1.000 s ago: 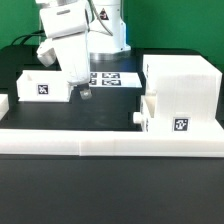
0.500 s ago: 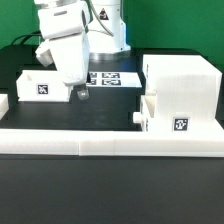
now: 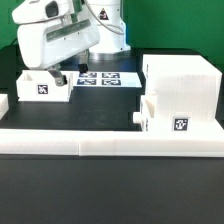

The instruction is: Assemble drawer

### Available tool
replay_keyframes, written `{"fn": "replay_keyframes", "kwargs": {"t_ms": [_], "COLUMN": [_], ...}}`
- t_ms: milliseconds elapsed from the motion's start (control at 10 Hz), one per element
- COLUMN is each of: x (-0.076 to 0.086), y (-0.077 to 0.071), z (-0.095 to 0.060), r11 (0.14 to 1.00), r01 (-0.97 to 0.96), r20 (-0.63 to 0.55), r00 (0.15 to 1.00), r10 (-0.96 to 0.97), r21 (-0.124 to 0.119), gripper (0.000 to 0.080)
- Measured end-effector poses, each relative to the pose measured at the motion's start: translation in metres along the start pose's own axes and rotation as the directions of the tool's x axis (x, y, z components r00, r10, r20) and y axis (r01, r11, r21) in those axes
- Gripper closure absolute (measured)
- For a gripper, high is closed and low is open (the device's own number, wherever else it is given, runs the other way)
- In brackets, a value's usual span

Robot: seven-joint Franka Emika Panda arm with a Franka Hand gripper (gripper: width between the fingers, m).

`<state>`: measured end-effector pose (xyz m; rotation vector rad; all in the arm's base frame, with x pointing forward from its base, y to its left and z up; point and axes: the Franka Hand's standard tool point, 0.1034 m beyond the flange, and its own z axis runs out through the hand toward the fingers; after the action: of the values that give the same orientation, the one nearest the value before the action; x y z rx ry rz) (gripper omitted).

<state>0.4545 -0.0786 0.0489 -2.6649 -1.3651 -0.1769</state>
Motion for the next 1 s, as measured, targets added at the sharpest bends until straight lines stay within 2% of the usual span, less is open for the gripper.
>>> {"fn": "replay_keyframes", "kwargs": {"t_ms": [200, 300, 400, 500, 600, 700, 1000], "x": [0.000, -0.001, -0.006, -0.014, -0.023, -0.029, -0.030], "y": [0.000, 0.001, -0.003, -0.013, -0.021, -0.026, -0.027], "z": [0.000, -0.004, -0.010, -0.013, -0.010, -0.006, -0.002], "r11": [0.988, 0.965, 0.932, 0.880, 0.851, 0.808, 0.695], "r01": [-0.153, -0.261, -0.358, -0.468, -0.518, -0.583, -0.715], "r20": [0.000, -0.005, -0.014, -0.022, -0.028, -0.035, -0.050], "r00": [0.988, 0.965, 0.934, 0.883, 0.855, 0.812, 0.699], "r10": [0.153, 0.261, 0.357, 0.468, 0.518, 0.582, 0.713], "r21": [0.000, -0.022, -0.057, -0.079, -0.088, -0.087, -0.075], "gripper": [0.0150, 0.0150, 0.0150, 0.0150, 0.0150, 0.0150, 0.0150]}}
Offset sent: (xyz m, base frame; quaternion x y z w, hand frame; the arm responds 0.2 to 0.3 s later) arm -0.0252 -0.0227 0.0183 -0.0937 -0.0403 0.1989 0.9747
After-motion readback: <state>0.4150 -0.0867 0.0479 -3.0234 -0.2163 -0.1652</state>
